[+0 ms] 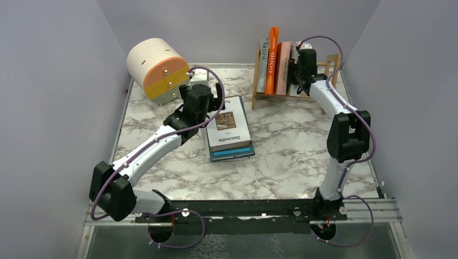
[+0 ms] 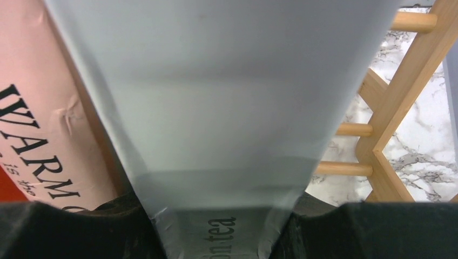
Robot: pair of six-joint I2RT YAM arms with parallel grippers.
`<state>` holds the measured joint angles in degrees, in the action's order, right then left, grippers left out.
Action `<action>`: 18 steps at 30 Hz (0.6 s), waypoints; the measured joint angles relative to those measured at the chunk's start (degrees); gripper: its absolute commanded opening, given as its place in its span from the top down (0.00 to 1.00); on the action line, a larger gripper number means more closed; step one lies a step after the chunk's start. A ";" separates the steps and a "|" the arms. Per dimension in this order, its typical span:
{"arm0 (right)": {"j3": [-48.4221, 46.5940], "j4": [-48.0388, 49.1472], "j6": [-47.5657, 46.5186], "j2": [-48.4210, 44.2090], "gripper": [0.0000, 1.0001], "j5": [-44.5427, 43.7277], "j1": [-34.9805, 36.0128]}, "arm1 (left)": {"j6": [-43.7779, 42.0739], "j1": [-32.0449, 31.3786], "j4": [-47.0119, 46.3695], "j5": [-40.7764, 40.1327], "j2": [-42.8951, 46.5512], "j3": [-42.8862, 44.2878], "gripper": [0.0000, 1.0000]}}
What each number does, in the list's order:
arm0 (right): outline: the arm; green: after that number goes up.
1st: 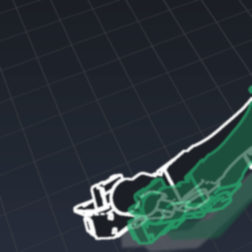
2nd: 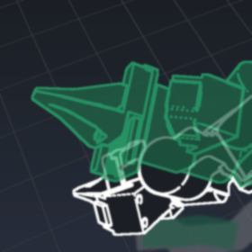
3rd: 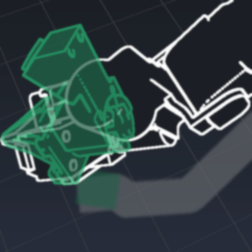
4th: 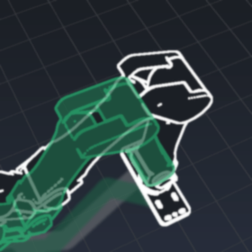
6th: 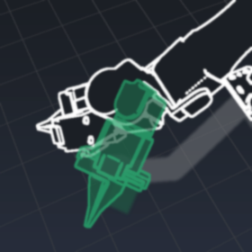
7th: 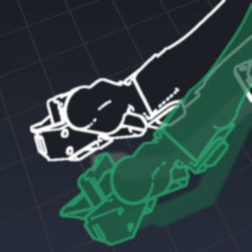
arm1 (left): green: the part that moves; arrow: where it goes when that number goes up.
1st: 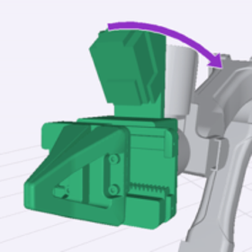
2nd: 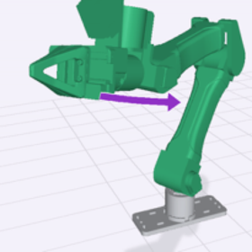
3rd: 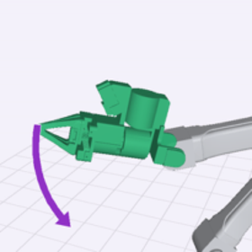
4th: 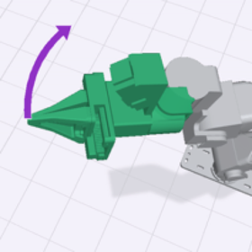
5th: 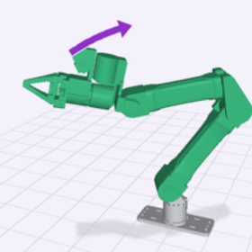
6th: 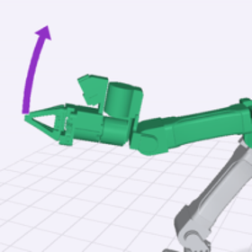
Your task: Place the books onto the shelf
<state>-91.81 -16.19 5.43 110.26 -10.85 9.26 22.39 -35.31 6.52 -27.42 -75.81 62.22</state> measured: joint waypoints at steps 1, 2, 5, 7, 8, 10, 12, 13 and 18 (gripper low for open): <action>-0.31 -0.87 0.17 0.00 0.99 -0.02 0.00 | 0.00 0.00 0.00 0.02 0.00 0.00 0.01; -0.76 -1.70 0.33 0.00 0.99 -0.07 0.00 | 0.02 0.02 0.00 0.07 0.00 0.00 0.01; -2.03 -3.96 0.50 0.00 0.99 -0.07 0.00 | 0.02 0.07 0.00 0.24 0.07 0.00 0.01; -2.89 -5.11 0.57 0.00 0.99 -0.07 0.00 | 0.02 0.07 0.00 0.42 0.17 -0.07 0.01; -3.19 -5.57 0.61 0.00 0.99 -0.07 0.00 | 0.02 0.07 0.00 0.44 0.37 -0.17 0.01; -3.85 -6.67 0.74 0.00 0.99 -0.07 0.00 | 0.02 0.07 -0.02 0.46 0.61 -0.37 0.01; -4.59 -7.76 0.79 0.02 0.99 -0.07 0.00 | 0.02 0.07 -0.04 0.50 0.70 -0.44 0.01; -4.83 -7.96 0.81 0.13 0.98 -0.07 0.00 | 0.02 0.11 -0.02 0.59 0.70 -0.44 0.01; -6.10 -8.31 1.07 1.29 0.94 -0.07 0.00 | 0.02 0.11 -0.02 0.87 0.70 -0.44 0.01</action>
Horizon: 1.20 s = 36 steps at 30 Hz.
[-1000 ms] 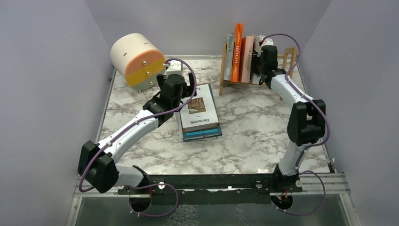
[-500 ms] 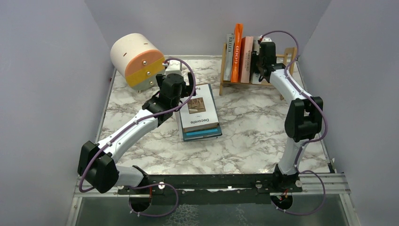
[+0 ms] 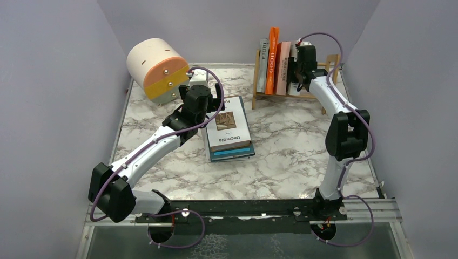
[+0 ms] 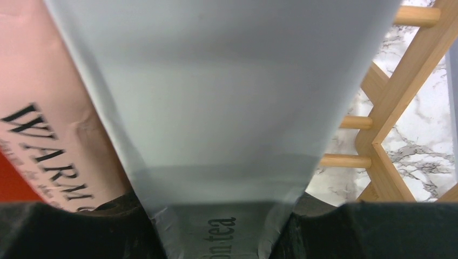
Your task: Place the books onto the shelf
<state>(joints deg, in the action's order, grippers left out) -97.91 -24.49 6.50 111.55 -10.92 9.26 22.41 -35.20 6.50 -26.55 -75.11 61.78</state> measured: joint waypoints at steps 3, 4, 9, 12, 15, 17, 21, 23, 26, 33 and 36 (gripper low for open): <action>-0.02 0.02 0.50 1.16 0.92 0.02 0.00 | 0.00 0.00 0.00 0.04 0.00 0.00 0.01; -0.02 0.02 0.70 1.51 0.91 0.02 0.00 | 0.00 0.00 0.00 0.09 0.00 0.00 0.01; -0.02 0.96 1.40 2.38 0.75 0.13 0.00 | 0.00 0.31 0.00 0.15 0.00 0.00 0.01; 0.13 1.31 2.01 2.38 0.58 0.57 -0.02 | 0.00 0.37 0.00 0.17 0.00 0.00 0.01; 0.68 2.23 2.71 2.32 0.49 1.64 -0.13 | 0.00 0.37 0.00 0.17 0.00 0.00 0.01; 1.14 2.93 3.50 2.25 0.46 2.93 -0.33 | 0.00 0.37 0.00 0.17 -0.02 0.00 0.01; 1.46 3.28 4.68 2.14 0.43 4.87 -0.33 | 0.00 0.59 0.00 0.20 0.00 0.00 0.01; 1.66 3.32 5.31 1.66 0.43 5.84 -0.35 | 0.00 0.63 -0.02 0.20 0.00 -0.04 0.01; 2.05 3.30 6.19 0.22 0.42 6.86 -0.35 | 0.00 0.66 -0.04 0.20 0.00 -0.33 0.01; 2.14 3.32 8.09 -3.58 0.41 7.98 -0.35 | 0.00 1.01 0.00 0.20 0.35 -1.53 0.01; 2.29 3.39 8.50 -4.83 0.41 8.79 -0.35 | 0.00 1.03 0.00 0.20 0.94 -1.70 0.01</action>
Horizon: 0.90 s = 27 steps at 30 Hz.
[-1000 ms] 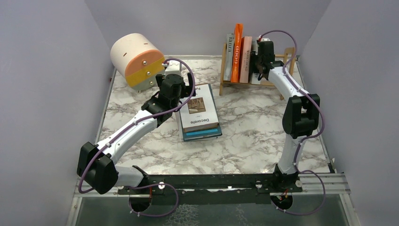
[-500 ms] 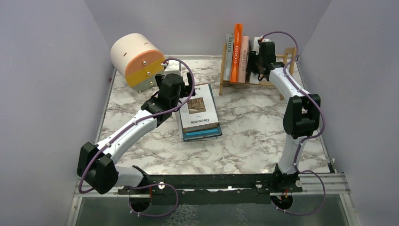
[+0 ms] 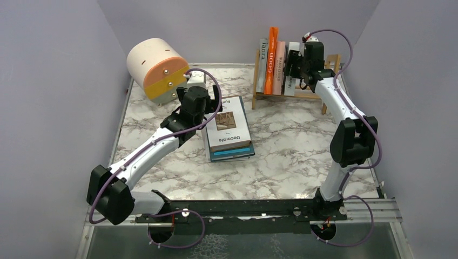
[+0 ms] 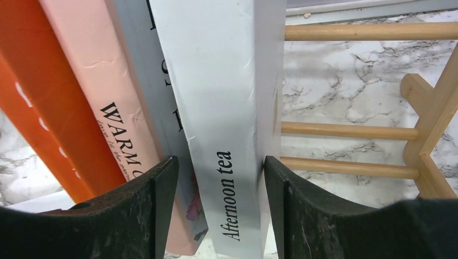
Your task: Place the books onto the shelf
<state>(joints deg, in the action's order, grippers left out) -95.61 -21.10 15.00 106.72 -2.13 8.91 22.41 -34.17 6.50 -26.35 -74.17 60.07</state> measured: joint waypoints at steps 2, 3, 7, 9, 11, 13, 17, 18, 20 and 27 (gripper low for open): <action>0.02 0.07 0.35 -0.39 0.41 0.76 0.00 | 0.02 0.04 0.00 0.00 0.48 0.00 0.01; 0.04 0.13 0.50 -0.44 0.41 1.22 -0.02 | 0.02 0.07 0.00 0.00 0.74 0.00 0.01; 0.70 0.35 1.36 -0.50 0.41 3.13 -0.04 | 0.02 0.11 -0.02 0.00 1.79 -0.39 0.01; 1.03 0.44 1.77 -0.52 0.41 3.87 -0.13 | 0.04 0.17 0.02 0.00 2.29 -0.76 0.01; 1.18 0.52 2.19 -0.59 0.41 4.31 -0.31 | 0.11 0.33 0.11 0.00 2.69 -0.98 0.01; 1.86 0.68 2.75 -1.11 0.41 4.42 -0.42 | 0.20 0.37 0.39 -0.02 3.13 -1.01 0.01; 4.26 1.18 3.45 -4.00 0.41 4.39 -0.35 | 0.44 0.66 0.68 -0.04 4.57 -1.29 0.01; 5.01 1.44 3.63 -5.11 0.41 4.35 -0.35 | 0.52 0.74 0.76 -0.04 4.92 -1.40 0.01; 6.51 1.66 3.80 -7.54 0.39 4.33 -0.35 | 0.83 0.74 1.05 -0.04 5.33 -1.42 0.01; 14.03 5.07 3.82 -18.10 0.24 5.62 -0.28 | 2.23 0.74 1.70 0.07 5.73 -2.73 0.01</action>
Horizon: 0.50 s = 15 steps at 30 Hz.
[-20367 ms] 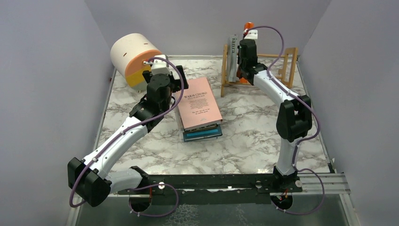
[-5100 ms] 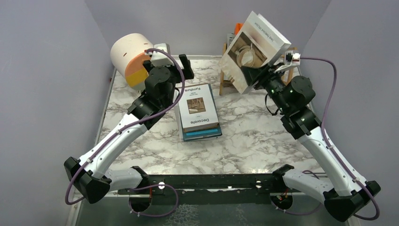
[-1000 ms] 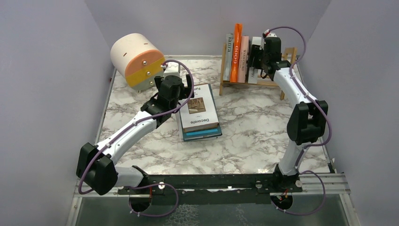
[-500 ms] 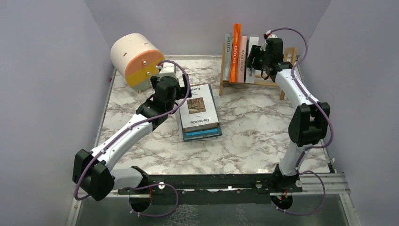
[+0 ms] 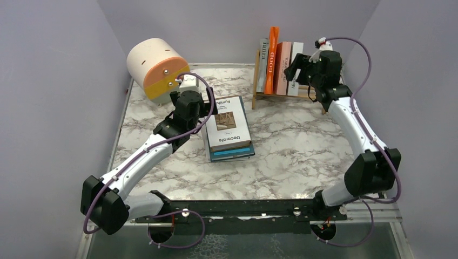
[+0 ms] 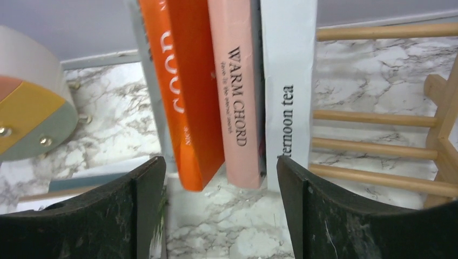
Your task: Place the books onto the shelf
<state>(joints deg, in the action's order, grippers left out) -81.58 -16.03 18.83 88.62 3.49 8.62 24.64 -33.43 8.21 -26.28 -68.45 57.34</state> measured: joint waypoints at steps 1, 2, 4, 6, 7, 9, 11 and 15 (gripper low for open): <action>1.90 0.72 0.13 -1.86 0.24 1.14 0.00 | 0.31 0.00 0.09 0.17 0.00 -0.44 0.01; 4.20 1.60 0.31 -3.89 0.24 2.95 0.00 | 0.55 0.02 0.17 0.39 0.00 -0.94 0.01; 7.74 3.08 0.70 -6.69 0.24 6.08 0.00 | 0.98 0.04 0.39 1.01 0.00 -1.64 0.01; 11.65 4.20 1.46 -9.51 0.24 9.99 0.00 | 1.64 0.07 0.46 1.95 -0.04 -2.32 0.01; 13.49 4.61 1.95 -10.78 0.24 12.00 0.02 | 1.88 0.07 0.46 2.36 -0.09 -2.54 0.01; 16.61 5.38 2.54 -12.79 0.24 15.45 0.31 | 2.51 0.07 0.42 3.37 -0.28 -3.13 0.01; 19.45 5.90 3.23 -14.60 0.24 18.32 0.83 | 3.02 0.07 0.31 4.28 -0.68 -3.56 0.01; 24.09 6.99 4.59 -16.92 0.24 21.42 2.80 | 4.13 0.07 -0.07 6.32 -2.14 -4.22 0.01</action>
<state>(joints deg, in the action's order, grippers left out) -57.49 -9.04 23.42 71.70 24.91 11.42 28.77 -33.36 8.14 -19.97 -70.59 53.12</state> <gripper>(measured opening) 0.762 0.990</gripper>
